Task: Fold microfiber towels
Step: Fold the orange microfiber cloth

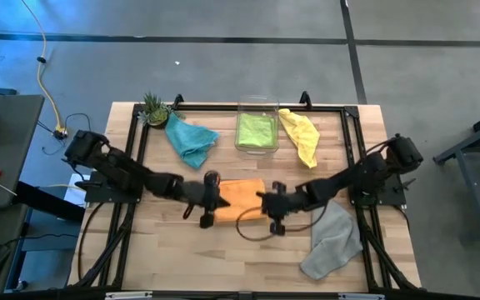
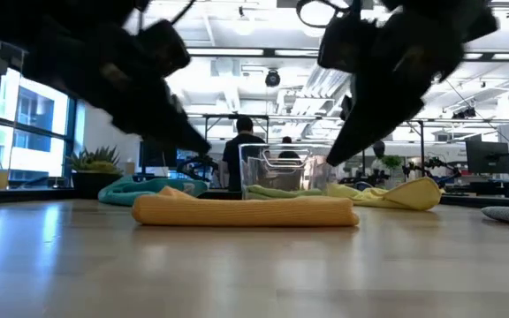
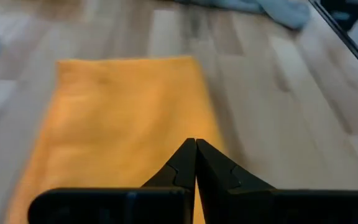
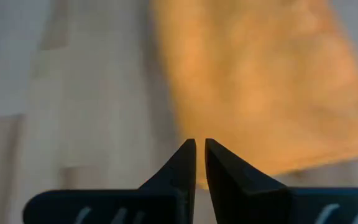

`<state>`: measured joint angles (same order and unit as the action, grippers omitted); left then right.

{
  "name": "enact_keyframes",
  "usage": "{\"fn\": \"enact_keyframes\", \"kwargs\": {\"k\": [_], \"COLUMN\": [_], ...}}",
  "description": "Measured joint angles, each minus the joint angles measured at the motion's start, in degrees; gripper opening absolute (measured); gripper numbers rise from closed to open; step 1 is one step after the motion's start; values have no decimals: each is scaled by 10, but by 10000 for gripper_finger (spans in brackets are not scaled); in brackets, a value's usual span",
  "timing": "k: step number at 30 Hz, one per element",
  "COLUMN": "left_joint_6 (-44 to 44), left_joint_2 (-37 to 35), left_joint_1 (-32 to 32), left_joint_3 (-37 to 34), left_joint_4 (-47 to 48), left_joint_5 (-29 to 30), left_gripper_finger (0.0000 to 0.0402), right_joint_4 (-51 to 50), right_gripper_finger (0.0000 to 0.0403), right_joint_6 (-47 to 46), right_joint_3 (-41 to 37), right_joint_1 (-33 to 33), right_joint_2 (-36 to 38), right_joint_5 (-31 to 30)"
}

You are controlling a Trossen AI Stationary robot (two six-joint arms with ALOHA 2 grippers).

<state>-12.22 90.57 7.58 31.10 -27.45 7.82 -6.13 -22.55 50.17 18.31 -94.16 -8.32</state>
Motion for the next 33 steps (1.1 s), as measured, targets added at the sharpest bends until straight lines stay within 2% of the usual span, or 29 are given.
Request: {"fn": "enact_keyframes", "kwargs": {"k": [3, 8, 14, 22, 27, 33], "left_joint_6": [20, 62, 92, 94, 74, 22], "left_joint_2": [-18, -24, -7, 16, 16, 16], "left_joint_1": [-48, -114, -152, -144, -108, -49], "left_joint_3": [0, 0, -1, -1, 0, 0], "left_joint_4": [36, 108, 149, 170, 172, 169], "left_joint_5": [-24, -6, 2, -30, -34, -33], "left_gripper_finger": [0, 0, 0, 0, 0, 0], "right_joint_4": [17, 42, 91, 49, 1, -11], "right_gripper_finger": [27, 27, 27, 27, 27, 27], "right_joint_6": [-14, -27, -24, -62, -82, -69], "right_joint_3": [0, 0, 0, 0, 2, 3], "right_joint_1": [32, 62, 62, 31, 17, 8], "right_joint_2": [-14, -44, -82, -97, -95, -94], "right_joint_5": [0, 0, 2, -40, -59, -62]}}
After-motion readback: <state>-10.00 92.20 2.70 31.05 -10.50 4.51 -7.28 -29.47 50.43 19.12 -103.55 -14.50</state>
